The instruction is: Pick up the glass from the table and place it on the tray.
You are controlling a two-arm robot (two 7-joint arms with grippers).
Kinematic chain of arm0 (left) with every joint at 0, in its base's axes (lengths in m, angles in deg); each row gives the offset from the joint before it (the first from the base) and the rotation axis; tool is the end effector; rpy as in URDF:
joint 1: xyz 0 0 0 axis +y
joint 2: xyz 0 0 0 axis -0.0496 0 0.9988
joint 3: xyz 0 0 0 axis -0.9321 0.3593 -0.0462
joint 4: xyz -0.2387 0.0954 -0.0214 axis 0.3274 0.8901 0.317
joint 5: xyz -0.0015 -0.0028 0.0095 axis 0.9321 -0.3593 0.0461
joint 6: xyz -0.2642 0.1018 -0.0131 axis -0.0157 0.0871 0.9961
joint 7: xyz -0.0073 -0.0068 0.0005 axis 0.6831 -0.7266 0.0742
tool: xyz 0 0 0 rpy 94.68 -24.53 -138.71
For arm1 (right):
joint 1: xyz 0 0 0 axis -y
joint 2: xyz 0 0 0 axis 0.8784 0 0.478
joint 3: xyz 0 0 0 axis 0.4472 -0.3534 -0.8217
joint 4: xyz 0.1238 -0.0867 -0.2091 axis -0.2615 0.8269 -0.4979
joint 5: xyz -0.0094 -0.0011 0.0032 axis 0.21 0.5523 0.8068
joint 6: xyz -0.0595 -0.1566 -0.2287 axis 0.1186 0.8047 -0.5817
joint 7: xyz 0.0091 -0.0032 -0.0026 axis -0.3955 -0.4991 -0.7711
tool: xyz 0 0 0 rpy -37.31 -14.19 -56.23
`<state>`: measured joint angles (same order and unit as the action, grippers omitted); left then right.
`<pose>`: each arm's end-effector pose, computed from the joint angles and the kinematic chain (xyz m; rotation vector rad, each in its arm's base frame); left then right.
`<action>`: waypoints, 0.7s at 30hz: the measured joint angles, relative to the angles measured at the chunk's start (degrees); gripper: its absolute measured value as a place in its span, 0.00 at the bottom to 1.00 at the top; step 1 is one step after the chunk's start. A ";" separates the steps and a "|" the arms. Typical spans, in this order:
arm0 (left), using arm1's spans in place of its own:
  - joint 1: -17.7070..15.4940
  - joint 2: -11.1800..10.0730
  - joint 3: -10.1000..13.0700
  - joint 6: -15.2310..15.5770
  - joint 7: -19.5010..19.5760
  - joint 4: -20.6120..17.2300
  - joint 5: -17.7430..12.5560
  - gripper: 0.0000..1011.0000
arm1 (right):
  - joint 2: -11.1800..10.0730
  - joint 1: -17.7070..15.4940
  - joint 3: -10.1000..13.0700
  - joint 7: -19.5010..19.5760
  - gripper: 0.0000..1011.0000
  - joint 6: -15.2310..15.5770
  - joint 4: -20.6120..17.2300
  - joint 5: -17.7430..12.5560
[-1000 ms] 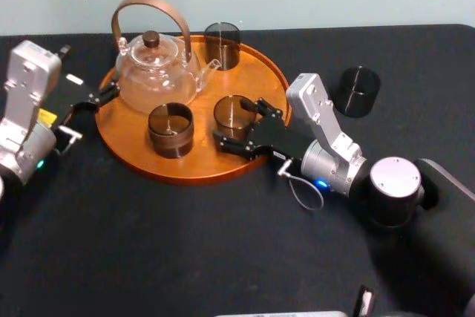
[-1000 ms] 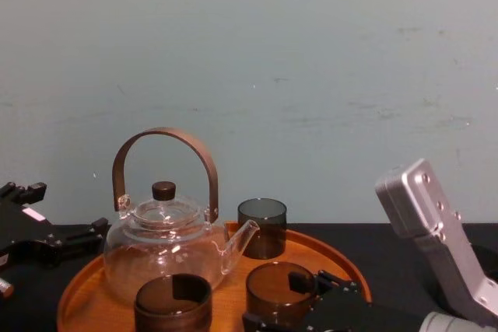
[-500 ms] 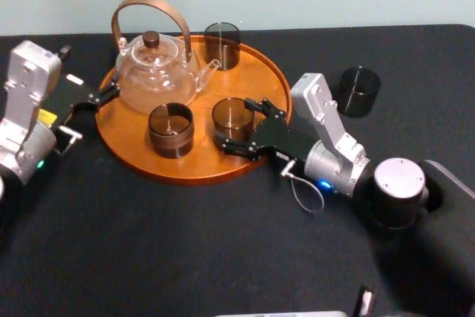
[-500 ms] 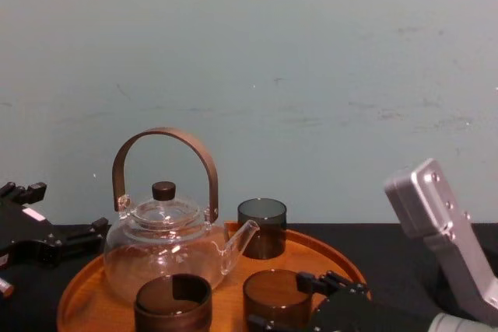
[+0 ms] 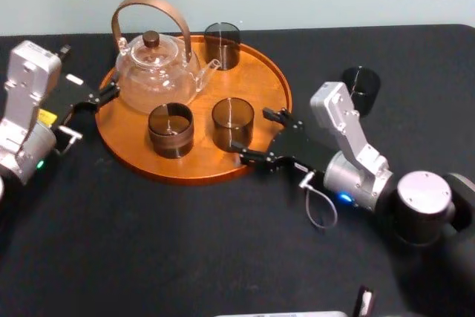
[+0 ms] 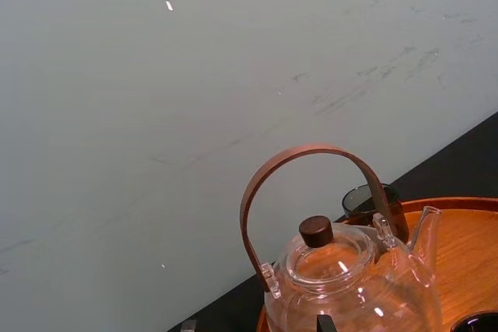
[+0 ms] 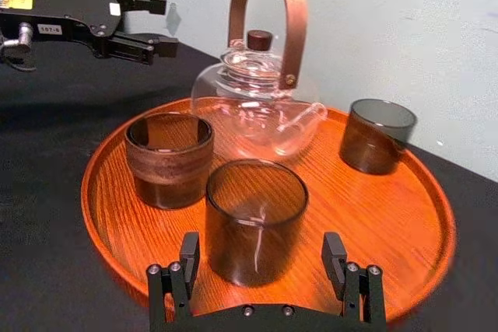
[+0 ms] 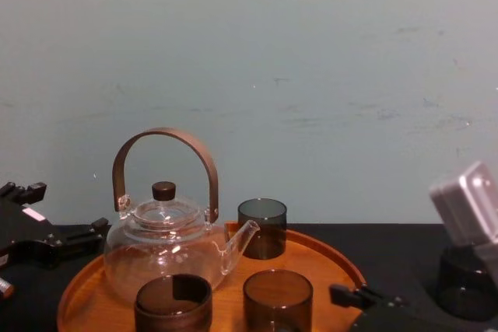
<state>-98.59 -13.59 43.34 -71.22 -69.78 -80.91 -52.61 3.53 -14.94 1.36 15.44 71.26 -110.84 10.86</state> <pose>0.3288 0.0711 -0.2714 0.3043 -0.2849 1.2480 0.3375 0.0138 -0.3136 -0.2032 -0.0368 -0.7304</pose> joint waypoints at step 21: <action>0.00 0.00 0.00 0.00 0.00 0.00 0.00 0.99 | -7.15 -13.97 12.16 8.70 0.99 0.43 -13.44 -0.79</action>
<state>-98.59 -13.59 43.34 -71.22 -69.78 -80.91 -52.61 -3.61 -28.90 13.52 24.14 71.70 -124.28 10.06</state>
